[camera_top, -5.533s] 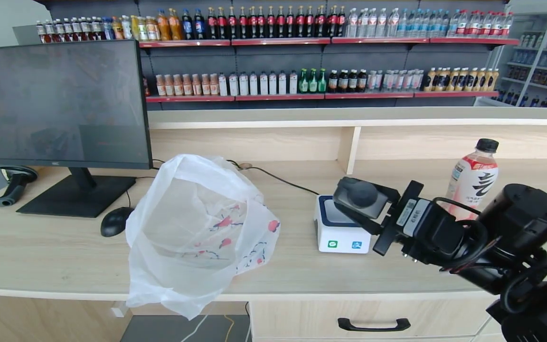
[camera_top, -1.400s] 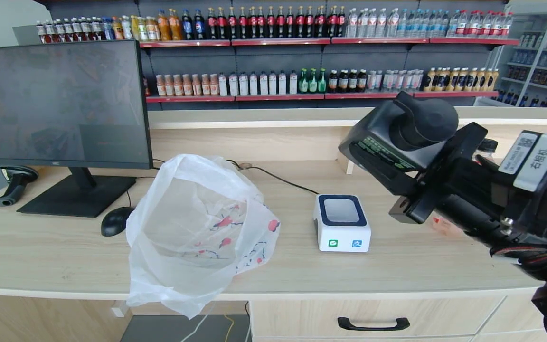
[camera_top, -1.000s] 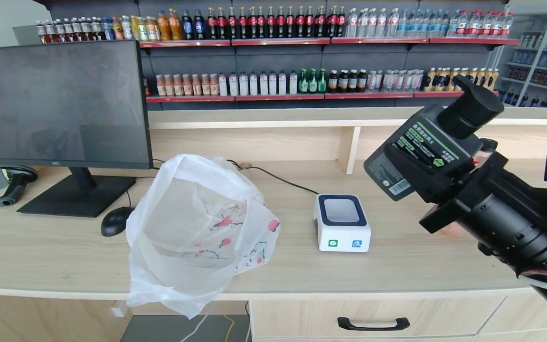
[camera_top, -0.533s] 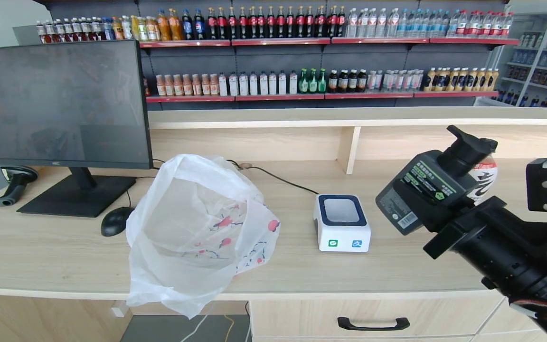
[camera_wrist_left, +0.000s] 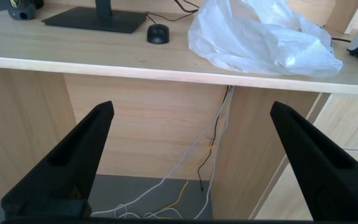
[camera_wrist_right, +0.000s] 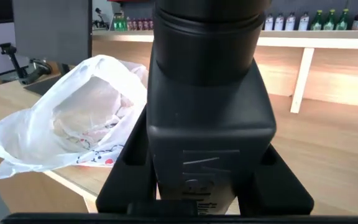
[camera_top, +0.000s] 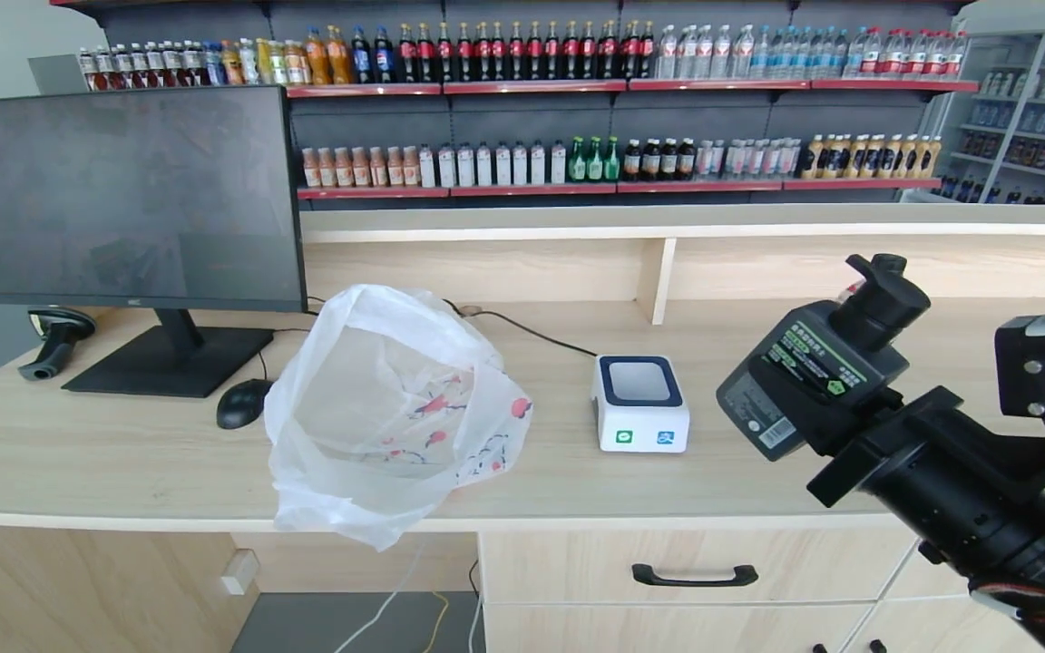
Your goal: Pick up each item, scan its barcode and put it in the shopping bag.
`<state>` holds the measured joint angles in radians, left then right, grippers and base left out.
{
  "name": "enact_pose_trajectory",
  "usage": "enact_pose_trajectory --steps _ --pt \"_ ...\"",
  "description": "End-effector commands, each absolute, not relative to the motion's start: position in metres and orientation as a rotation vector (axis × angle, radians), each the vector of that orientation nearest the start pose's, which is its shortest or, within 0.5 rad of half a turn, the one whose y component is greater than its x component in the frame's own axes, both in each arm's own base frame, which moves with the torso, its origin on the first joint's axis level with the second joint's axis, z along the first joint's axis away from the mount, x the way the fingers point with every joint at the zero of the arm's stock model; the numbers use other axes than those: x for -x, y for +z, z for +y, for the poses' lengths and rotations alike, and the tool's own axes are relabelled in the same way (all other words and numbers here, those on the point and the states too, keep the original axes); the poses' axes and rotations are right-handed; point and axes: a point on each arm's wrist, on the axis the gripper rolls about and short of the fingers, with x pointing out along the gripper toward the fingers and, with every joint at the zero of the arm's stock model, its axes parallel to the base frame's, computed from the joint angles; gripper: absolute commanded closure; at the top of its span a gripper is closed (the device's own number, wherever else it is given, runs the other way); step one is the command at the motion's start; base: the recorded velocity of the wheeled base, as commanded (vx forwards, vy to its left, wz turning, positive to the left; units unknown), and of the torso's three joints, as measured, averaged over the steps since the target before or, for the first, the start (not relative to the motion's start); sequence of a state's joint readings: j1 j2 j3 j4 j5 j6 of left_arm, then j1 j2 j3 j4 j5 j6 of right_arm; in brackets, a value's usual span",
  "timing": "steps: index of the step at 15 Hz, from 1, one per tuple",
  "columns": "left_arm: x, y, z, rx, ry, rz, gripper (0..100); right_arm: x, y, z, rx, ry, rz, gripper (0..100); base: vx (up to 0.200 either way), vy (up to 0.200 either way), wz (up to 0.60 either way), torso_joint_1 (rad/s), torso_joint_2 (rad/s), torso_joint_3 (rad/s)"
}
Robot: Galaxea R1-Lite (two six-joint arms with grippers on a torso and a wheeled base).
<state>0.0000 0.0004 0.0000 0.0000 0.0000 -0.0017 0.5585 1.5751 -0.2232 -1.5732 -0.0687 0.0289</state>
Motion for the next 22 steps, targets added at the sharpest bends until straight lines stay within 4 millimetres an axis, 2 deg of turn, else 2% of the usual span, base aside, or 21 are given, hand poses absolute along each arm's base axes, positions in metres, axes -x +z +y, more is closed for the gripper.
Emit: enact_pose_trajectory --steps 1,5,21,22 --pt "0.0228 0.0755 0.0000 0.002 0.000 0.000 0 -0.1827 0.1653 0.1123 -0.093 0.491 -0.190 100 0.000 0.000 0.00 0.000 0.00 0.000" --pt "0.0228 0.0755 0.0000 0.005 0.000 0.000 0 -0.1791 0.1688 0.1100 -0.098 0.489 -0.207 100 0.000 0.000 0.00 0.000 0.00 0.000" --pt "0.0228 0.0753 0.0000 0.009 0.000 0.002 0 -0.1748 0.1643 0.1073 -0.094 0.491 -0.185 100 0.000 0.200 0.00 0.002 0.00 0.001" --pt "0.0228 0.0755 0.0000 0.008 0.000 0.000 0 -0.1762 0.1634 0.1082 -0.094 0.491 -0.180 100 0.000 0.000 0.00 0.000 0.00 0.000"
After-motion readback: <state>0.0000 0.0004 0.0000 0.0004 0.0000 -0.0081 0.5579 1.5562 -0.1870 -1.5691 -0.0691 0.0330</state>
